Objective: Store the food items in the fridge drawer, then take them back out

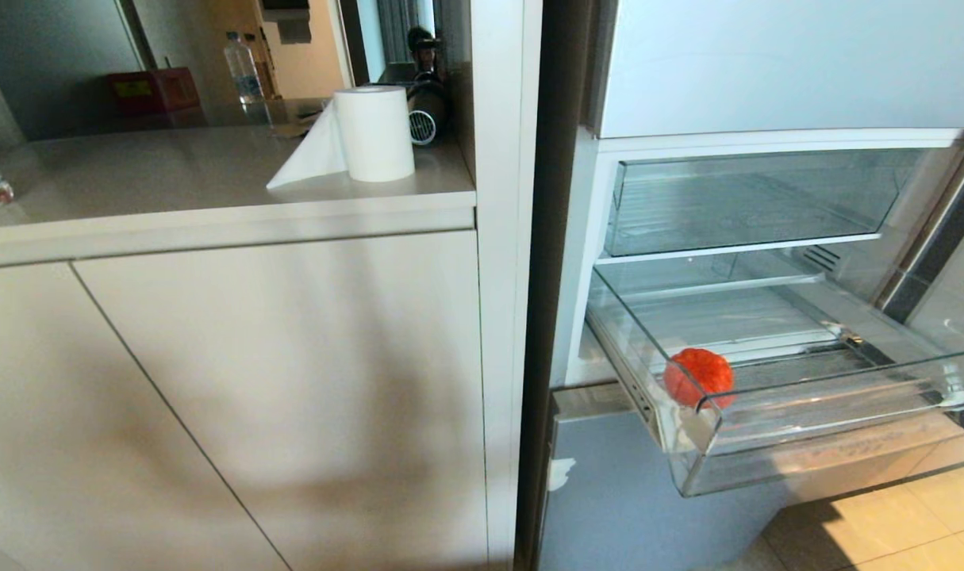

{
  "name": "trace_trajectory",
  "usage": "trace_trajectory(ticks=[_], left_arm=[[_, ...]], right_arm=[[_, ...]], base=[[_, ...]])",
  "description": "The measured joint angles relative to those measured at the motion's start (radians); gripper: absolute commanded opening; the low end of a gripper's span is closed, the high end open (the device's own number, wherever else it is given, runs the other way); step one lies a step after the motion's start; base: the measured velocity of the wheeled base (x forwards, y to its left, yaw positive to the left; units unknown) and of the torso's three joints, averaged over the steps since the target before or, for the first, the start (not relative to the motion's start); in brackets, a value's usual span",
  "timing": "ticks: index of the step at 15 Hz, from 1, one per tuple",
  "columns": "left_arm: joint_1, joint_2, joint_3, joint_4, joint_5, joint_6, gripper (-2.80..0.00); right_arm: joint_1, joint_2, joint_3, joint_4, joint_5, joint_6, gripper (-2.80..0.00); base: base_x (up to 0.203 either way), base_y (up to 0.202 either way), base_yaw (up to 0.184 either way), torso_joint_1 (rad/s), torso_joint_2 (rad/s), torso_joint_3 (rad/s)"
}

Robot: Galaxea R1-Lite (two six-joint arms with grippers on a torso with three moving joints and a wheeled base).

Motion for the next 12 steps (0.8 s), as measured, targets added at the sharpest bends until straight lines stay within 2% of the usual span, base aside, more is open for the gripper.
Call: trace_trajectory(ticks=[6, 9, 12], left_arm=[[0.001, 0.000, 0.000, 0.000, 0.000, 0.000, -2.80], [0.000, 0.000, 0.000, 0.000, 0.000, 0.000, -2.80], [0.000, 0.000, 0.000, 0.000, 0.000, 0.000, -2.80]], right_arm=[[0.000, 0.004, -0.028, 0.015, 0.008, 0.018, -2.80], [-0.002, 0.103, -0.236, 0.050, 0.010, 0.061, -2.80], [-0.002, 0.362, -0.452, 0.099, 0.022, 0.095, -2.80]], base=[[0.000, 0.000, 0.000, 0.000, 0.00, 0.000], [0.000, 0.000, 0.000, 0.000, 0.00, 0.000], [0.000, 0.000, 0.000, 0.000, 0.00, 0.000]])
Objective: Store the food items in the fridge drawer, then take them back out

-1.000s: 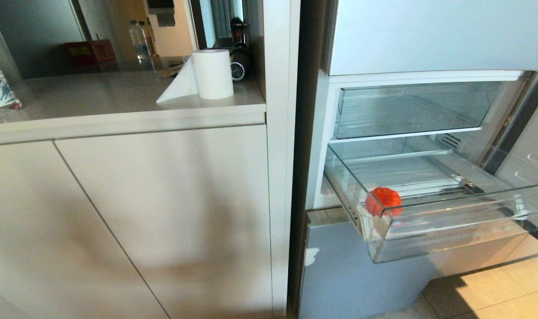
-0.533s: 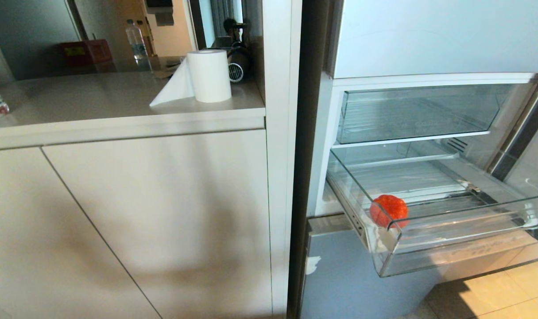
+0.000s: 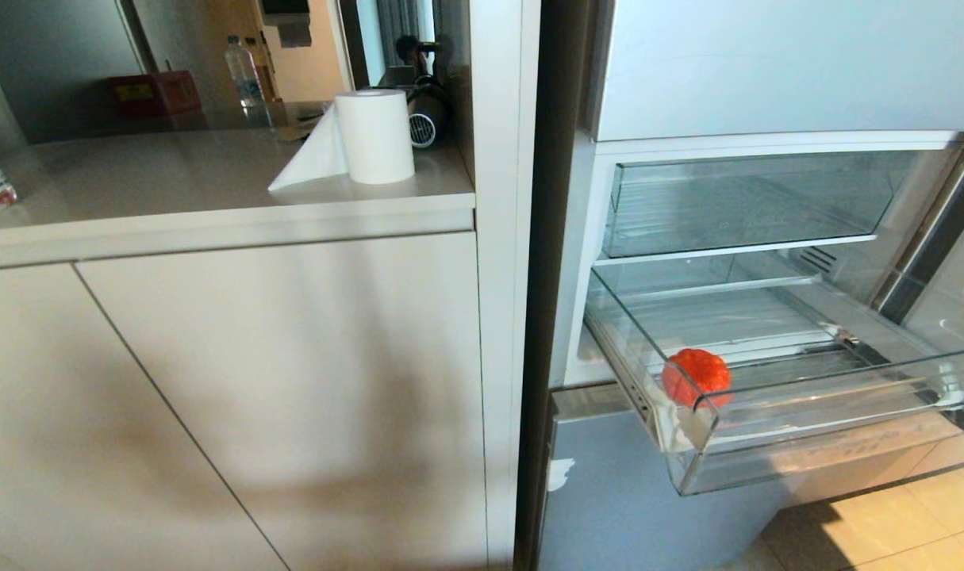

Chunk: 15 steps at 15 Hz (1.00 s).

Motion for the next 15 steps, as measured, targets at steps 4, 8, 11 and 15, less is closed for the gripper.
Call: trace_trajectory(ticks=[4, 8, 11, 15], left_arm=[[0.000, 0.000, 0.000, 0.000, 0.000, 0.000, -2.80], [0.000, 0.000, 0.000, 0.000, 0.000, 0.000, -2.80], [0.000, 0.000, 0.000, 0.000, 0.000, 0.000, -2.80], [0.000, 0.000, 0.000, 0.000, 0.000, 0.000, -2.80]], right_arm=[[0.009, 0.450, -0.270, 0.032, 0.040, 0.020, 0.00], [0.065, 0.885, -0.611, 0.134, 0.058, 0.033, 0.00], [0.101, 1.123, -0.808, 0.195, 0.064, 0.038, 0.00], [0.118, 1.330, -0.907, 0.216, 0.126, 0.038, 0.00]], base=[[0.000, 0.000, 0.000, 0.000, 0.00, 0.000], [0.000, 0.000, 0.000, 0.000, 0.00, 0.000], [0.000, 0.000, 0.000, 0.000, 0.00, 0.000], [0.000, 0.000, 0.000, 0.000, 0.00, 0.000]])
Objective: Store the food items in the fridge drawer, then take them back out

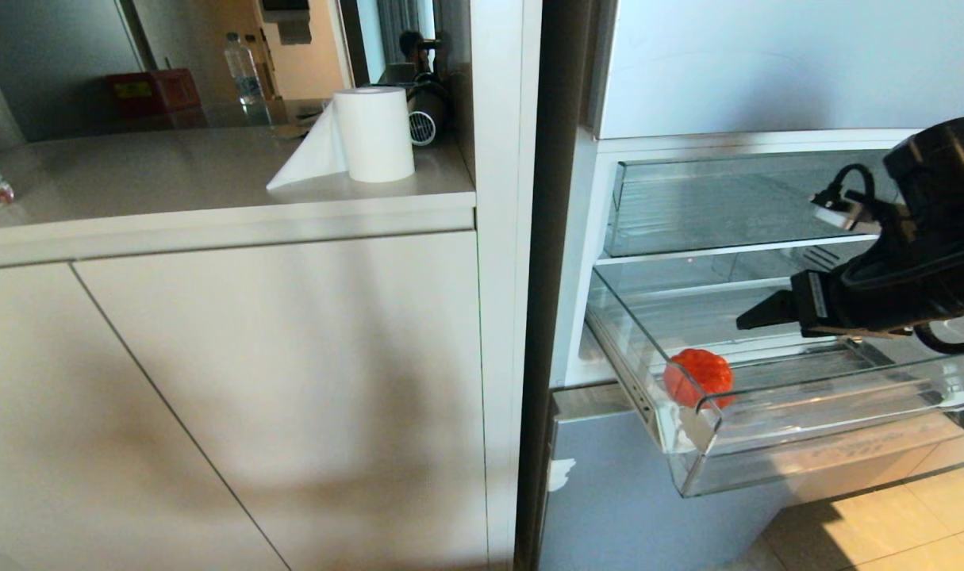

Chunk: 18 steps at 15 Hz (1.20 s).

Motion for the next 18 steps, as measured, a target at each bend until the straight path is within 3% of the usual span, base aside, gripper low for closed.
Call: trace_trajectory(ticks=[9, 18], left_arm=[[0.000, 0.000, 0.000, 0.000, 0.000, 0.000, -2.80], [0.000, 0.000, 0.000, 0.000, 0.000, 0.000, -2.80]], right_arm=[[0.040, 0.186, -0.011, 0.000, 0.051, 0.003, 0.00], [0.064, 0.265, -0.025, -0.009, 0.046, 0.042, 0.00]], base=[[0.000, 0.000, 0.000, 0.000, 0.00, 0.000], [0.000, 0.000, 0.000, 0.000, 0.00, 0.000]])
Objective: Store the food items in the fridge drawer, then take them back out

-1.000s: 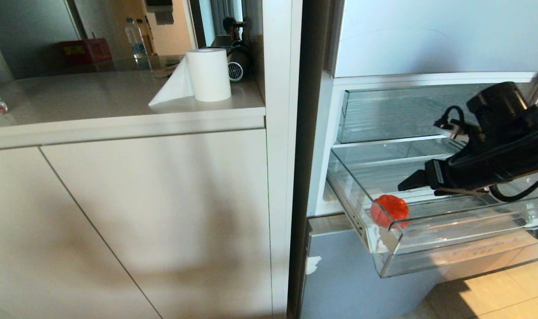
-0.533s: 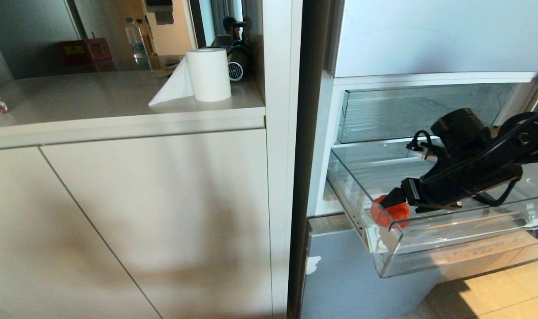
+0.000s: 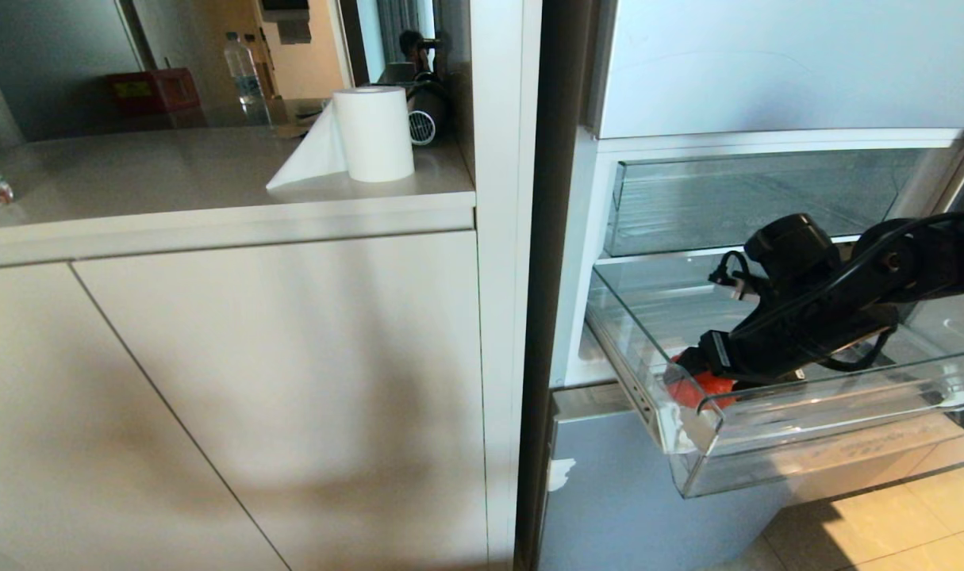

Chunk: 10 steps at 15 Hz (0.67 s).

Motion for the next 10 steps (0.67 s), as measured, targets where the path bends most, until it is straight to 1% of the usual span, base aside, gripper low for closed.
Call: trace_trajectory(ticks=[1, 3, 8, 10], left_arm=[[0.000, 0.000, 0.000, 0.000, 0.000, 0.000, -2.80], [0.000, 0.000, 0.000, 0.000, 0.000, 0.000, -2.80], [0.000, 0.000, 0.000, 0.000, 0.000, 0.000, -2.80], [0.000, 0.000, 0.000, 0.000, 0.000, 0.000, -2.80]], right_arm=[[0.000, 0.007, -0.005, -0.009, 0.001, 0.021, -2.80], [0.000, 0.016, -0.009, -0.036, 0.000, 0.054, -2.80], [0.000, 0.014, -0.009, -0.038, -0.002, 0.062, -2.80], [-0.005, -0.016, -0.020, -0.039, 0.001, 0.077, -2.80]], base=[[0.000, 0.000, 0.000, 0.000, 0.00, 0.000], [0.000, 0.000, 0.000, 0.000, 0.00, 0.000], [0.000, 0.000, 0.000, 0.000, 0.00, 0.000], [0.000, 0.000, 0.000, 0.000, 0.00, 0.000]])
